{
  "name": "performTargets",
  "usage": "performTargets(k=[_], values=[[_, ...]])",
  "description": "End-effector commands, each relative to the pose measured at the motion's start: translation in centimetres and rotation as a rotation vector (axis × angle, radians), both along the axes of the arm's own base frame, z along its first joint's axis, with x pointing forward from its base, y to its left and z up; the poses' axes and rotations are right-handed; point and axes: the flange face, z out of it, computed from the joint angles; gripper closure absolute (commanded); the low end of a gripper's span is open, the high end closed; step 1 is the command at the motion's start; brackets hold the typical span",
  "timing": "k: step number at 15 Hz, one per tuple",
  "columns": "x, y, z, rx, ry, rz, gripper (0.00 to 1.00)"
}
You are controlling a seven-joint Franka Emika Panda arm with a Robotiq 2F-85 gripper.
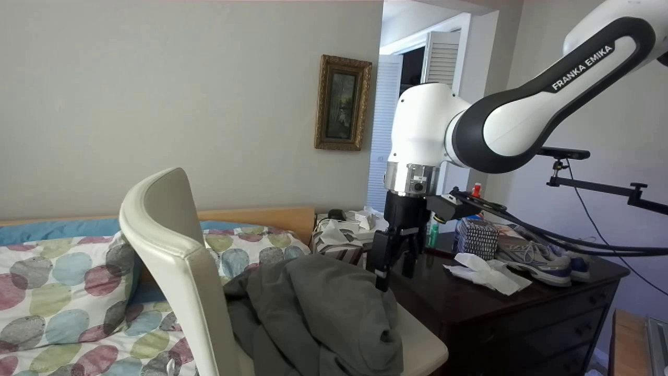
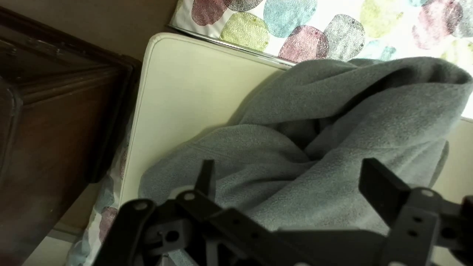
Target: Remove the grey cloth from the chair and put it on the dresser
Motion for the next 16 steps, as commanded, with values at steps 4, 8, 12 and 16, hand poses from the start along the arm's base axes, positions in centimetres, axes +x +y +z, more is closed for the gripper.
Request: performTargets(k=[4, 8, 12, 16], values=[[1.7, 1.7, -1.3, 0.024, 0.009, -0.025, 0.00], [3.1, 4.2, -2.1, 0.076, -0.008, -0.041, 0.00], [4.0, 5.9, -5.2, 0.076, 0.009, -0.037, 0.25], [4.6, 7.3, -7.6, 0.107, -0.042, 0.002, 0.48]])
